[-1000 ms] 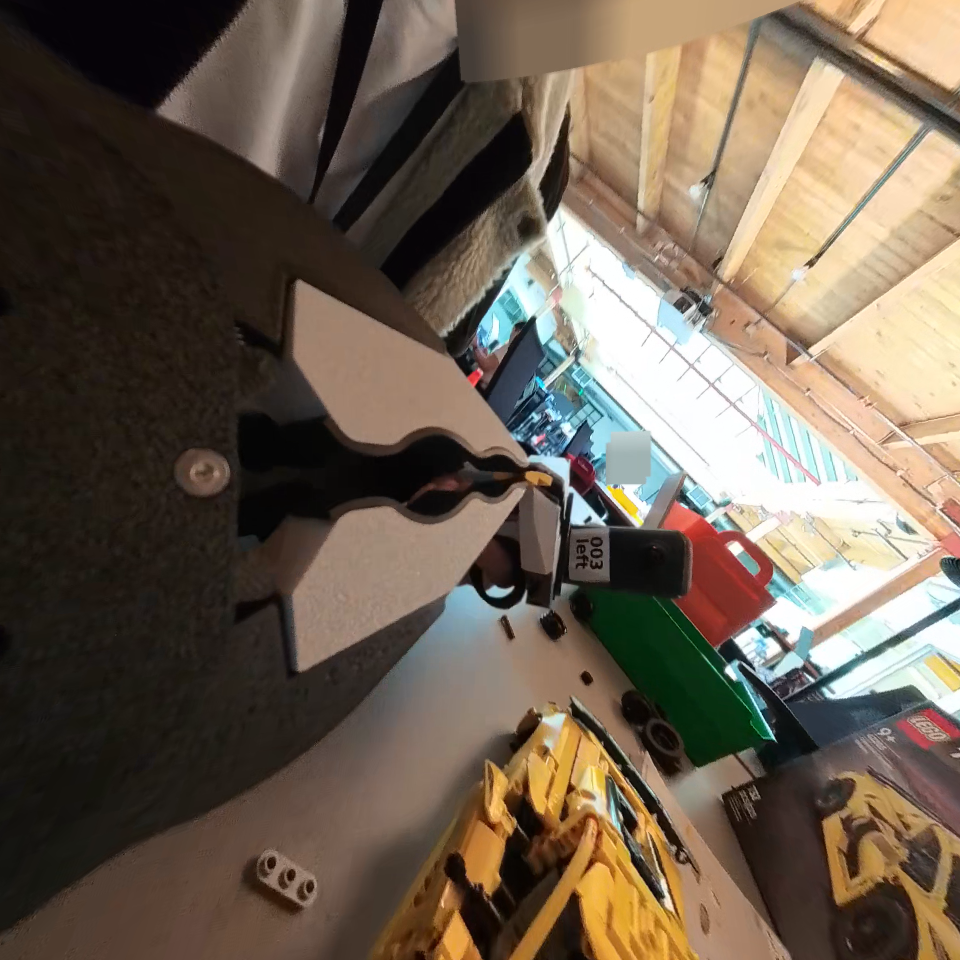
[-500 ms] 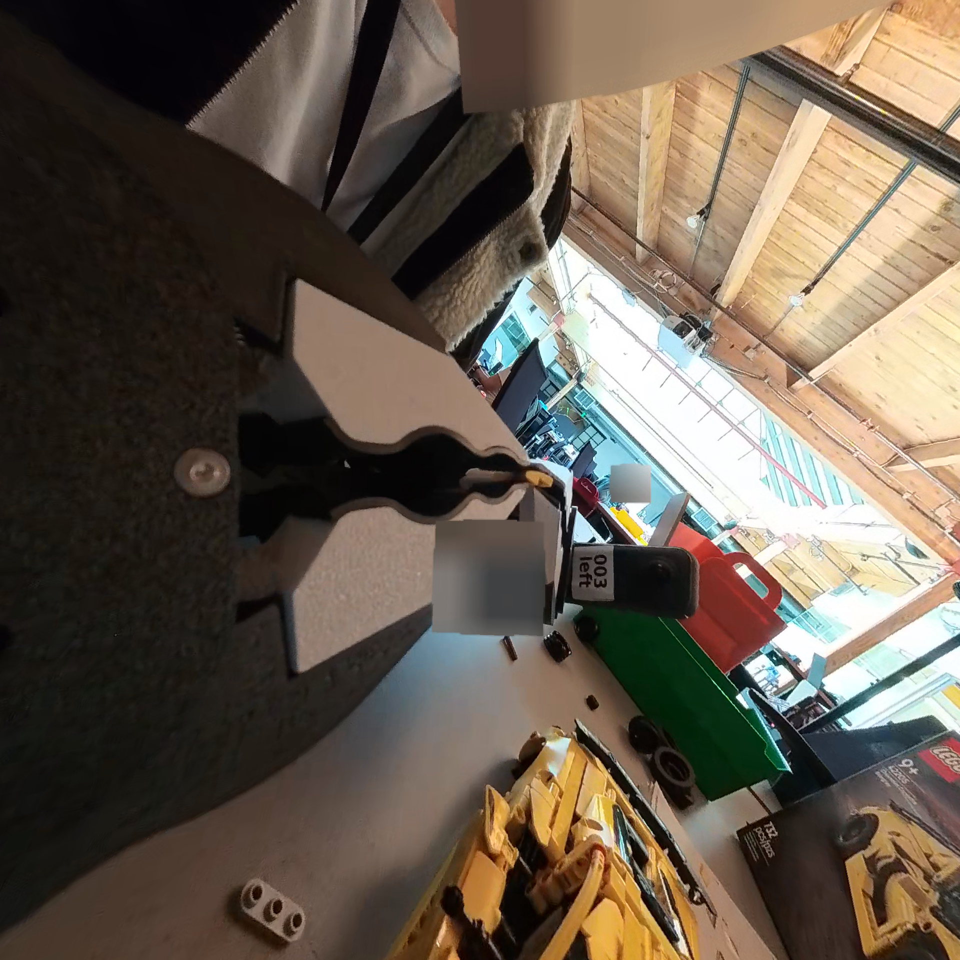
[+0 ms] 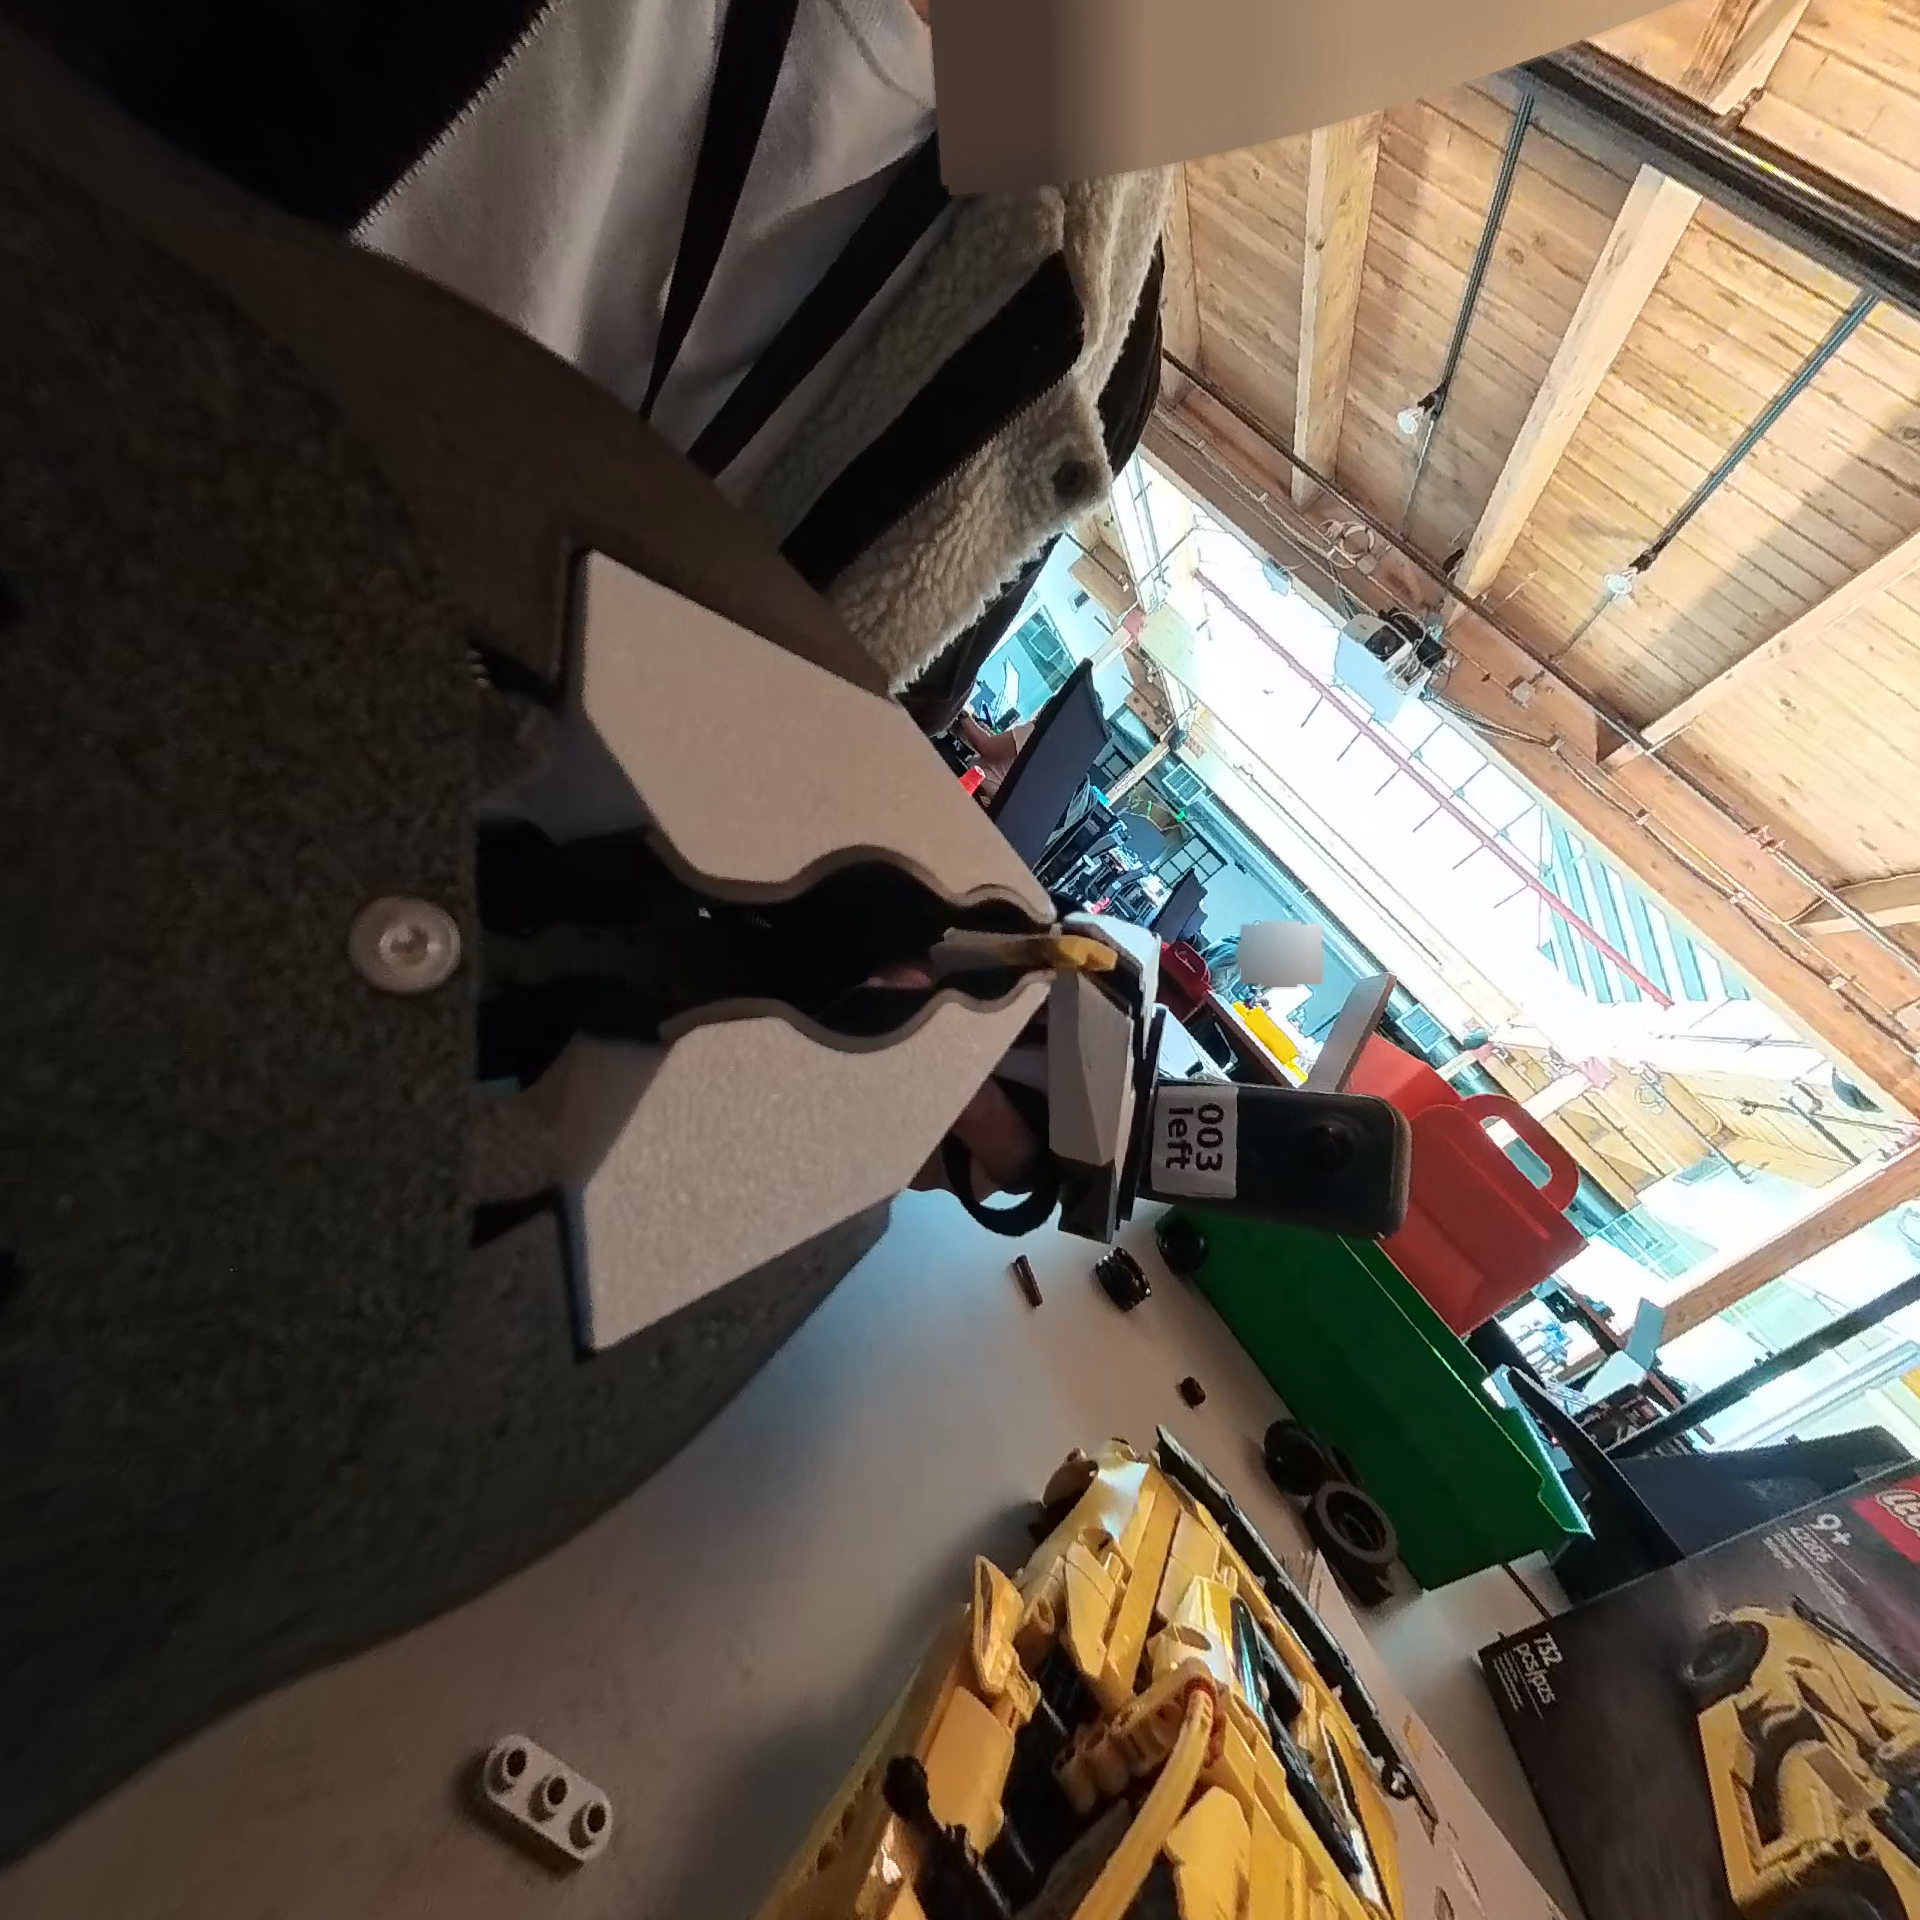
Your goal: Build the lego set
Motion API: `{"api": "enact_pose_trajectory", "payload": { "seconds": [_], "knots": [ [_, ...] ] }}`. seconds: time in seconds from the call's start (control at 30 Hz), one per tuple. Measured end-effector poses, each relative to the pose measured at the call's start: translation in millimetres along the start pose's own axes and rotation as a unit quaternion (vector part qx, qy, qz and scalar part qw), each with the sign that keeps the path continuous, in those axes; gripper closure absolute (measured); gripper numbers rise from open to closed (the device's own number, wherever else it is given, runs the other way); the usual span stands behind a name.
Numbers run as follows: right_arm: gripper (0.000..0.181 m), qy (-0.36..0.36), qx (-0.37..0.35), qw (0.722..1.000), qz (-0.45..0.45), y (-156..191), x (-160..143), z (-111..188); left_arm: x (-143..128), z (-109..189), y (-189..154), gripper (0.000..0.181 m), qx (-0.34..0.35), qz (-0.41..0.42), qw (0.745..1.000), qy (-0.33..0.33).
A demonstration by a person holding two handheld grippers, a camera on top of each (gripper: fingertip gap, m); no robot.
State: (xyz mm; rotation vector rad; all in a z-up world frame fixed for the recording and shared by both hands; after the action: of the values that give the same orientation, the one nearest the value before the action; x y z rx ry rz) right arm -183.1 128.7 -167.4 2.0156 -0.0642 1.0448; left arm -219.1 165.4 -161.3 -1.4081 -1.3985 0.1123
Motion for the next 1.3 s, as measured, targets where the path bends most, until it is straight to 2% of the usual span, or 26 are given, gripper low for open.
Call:
{"api": "enact_pose_trajectory", "payload": {
  "seconds": [0.23,0.3,0.33,0.4,0.5,0.57,0.7,0.83,1.0,1.07,1.13,1.17,1.2,1.23,1.3],
  "knots": [
    [0.179,0.018,-0.016,1.0,0.007,-4,-2,2,-1,1,6,0.179,0.019,0.0,1.0,0.005],
    [0.178,0.037,-0.057,0.996,0.063,-10,-1,6,-3,1,13,0.179,0.045,0.0,0.999,0.009],
    [0.171,0.043,-0.088,0.989,0.109,-13,1,10,-3,2,16,0.178,0.058,0.001,0.998,0.008],
    [0.15,0.067,-0.149,0.959,0.232,-19,6,21,-4,4,28,0.178,0.102,0.002,0.995,0.005],
    [0.144,0.118,-0.195,0.883,0.411,-15,12,32,-5,-1,35,0.178,0.123,0.032,0.992,-0.018],
    [0.141,0.148,-0.215,0.848,0.462,-12,11,33,-6,-8,37,0.178,0.125,0.062,0.989,-0.045],
    [0.15,0.136,-0.228,0.82,0.508,-5,15,28,-4,-13,40,0.178,0.105,0.123,0.983,-0.089],
    [0.148,0.15,-0.246,0.796,0.533,-12,12,28,-4,-14,43,0.178,0.114,0.127,0.981,-0.093],
    [0.157,0.178,-0.251,0.778,0.549,-20,5,29,-11,-21,44,0.178,0.128,0.116,0.983,-0.071],
    [0.165,0.189,-0.255,0.773,0.549,-21,3,33,-16,-24,45,0.178,0.137,0.108,0.983,-0.052],
    [0.165,0.213,-0.241,0.784,0.53,-22,-2,40,-23,-26,48,0.178,0.152,0.093,0.984,-0.017],
    [0.165,0.23,-0.234,0.795,0.511,-24,-4,46,-27,-26,50,0.178,0.161,0.082,0.984,0.004],
    [0.165,0.255,-0.239,0.799,0.489,-31,-6,57,-29,-26,52,0.167,0.17,0.065,0.983,0.026],
    [0.165,0.298,-0.24,0.799,0.463,-41,-12,72,-32,-24,55,0.158,0.182,0.035,0.981,0.055],
    [0.164,0.396,-0.231,0.802,0.384,-62,-34,106,-39,-19,61,0.157,0.223,-0.038,0.966,0.127]
  ]
}}
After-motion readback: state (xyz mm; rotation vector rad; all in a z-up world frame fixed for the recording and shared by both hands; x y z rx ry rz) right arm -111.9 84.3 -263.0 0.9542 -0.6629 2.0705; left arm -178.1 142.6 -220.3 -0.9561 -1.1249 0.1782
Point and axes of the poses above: each gripper's, where its closed fingertips meet, z back along the fingers, x out of its top, y = z × x across the jaws, the point moved 3 cm from there along z, back along the fingers, and after that the axes turned 7 degrees about -y, right-handed, at the moved point
